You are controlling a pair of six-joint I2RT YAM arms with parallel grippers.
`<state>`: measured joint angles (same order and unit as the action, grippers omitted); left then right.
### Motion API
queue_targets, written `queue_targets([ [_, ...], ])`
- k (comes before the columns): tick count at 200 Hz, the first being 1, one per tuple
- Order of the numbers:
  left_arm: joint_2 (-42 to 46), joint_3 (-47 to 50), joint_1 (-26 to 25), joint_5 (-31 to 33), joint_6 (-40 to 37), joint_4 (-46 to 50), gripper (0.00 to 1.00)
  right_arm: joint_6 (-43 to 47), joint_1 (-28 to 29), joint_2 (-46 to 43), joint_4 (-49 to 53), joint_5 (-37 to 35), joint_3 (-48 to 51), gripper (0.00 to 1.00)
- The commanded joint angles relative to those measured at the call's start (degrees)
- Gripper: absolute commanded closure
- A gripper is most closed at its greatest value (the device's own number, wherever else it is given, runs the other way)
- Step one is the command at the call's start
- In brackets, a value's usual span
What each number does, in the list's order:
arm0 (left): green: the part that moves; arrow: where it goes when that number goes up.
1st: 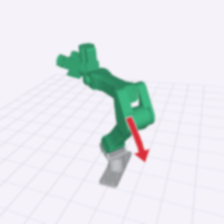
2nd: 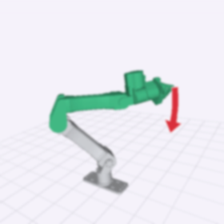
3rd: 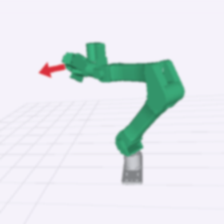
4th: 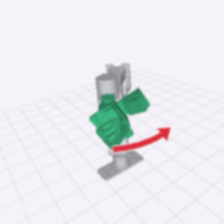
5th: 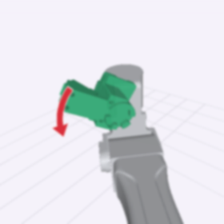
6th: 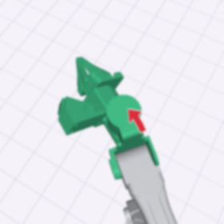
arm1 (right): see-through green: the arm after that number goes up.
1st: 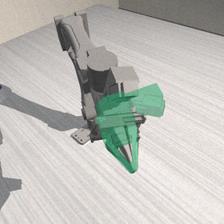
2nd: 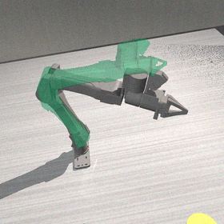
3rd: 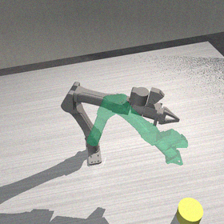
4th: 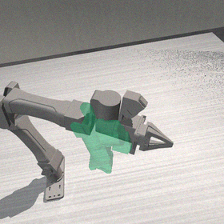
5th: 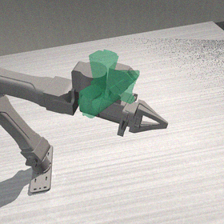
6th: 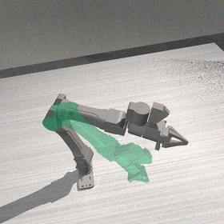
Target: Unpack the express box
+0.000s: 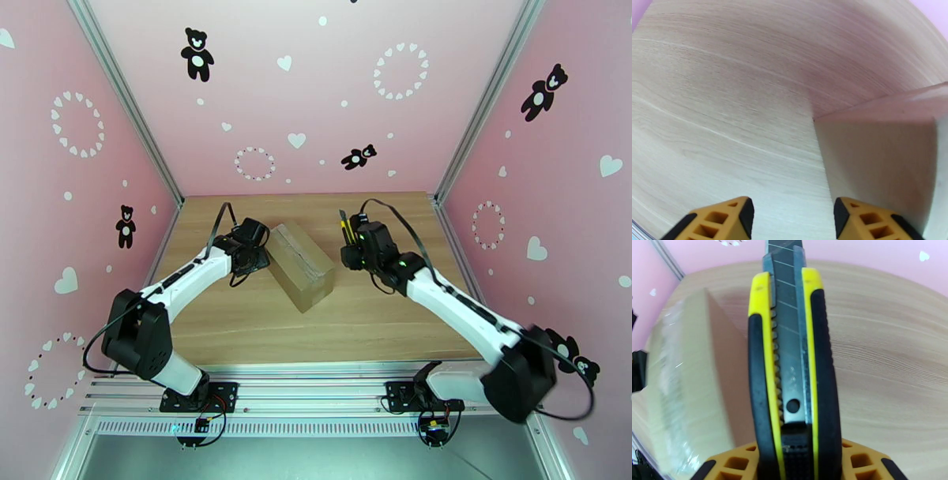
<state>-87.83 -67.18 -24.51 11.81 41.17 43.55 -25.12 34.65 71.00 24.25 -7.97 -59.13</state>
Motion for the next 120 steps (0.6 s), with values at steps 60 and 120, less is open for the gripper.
queue_targets([
  [60, 11.9, -5.9, 0.1, -0.2, -4.9, 10.3, 0.38, -9.0, 17.4, -15.5, 16.1, -13.0, 11.4, 1.00],
  [120, 3.6, -17.6, 0.1, -2.9, -6.9, 7.4, 0.38, -14.8, 26.9, -13.3, 18.0, -17.4, 13.1, 1.00],
])
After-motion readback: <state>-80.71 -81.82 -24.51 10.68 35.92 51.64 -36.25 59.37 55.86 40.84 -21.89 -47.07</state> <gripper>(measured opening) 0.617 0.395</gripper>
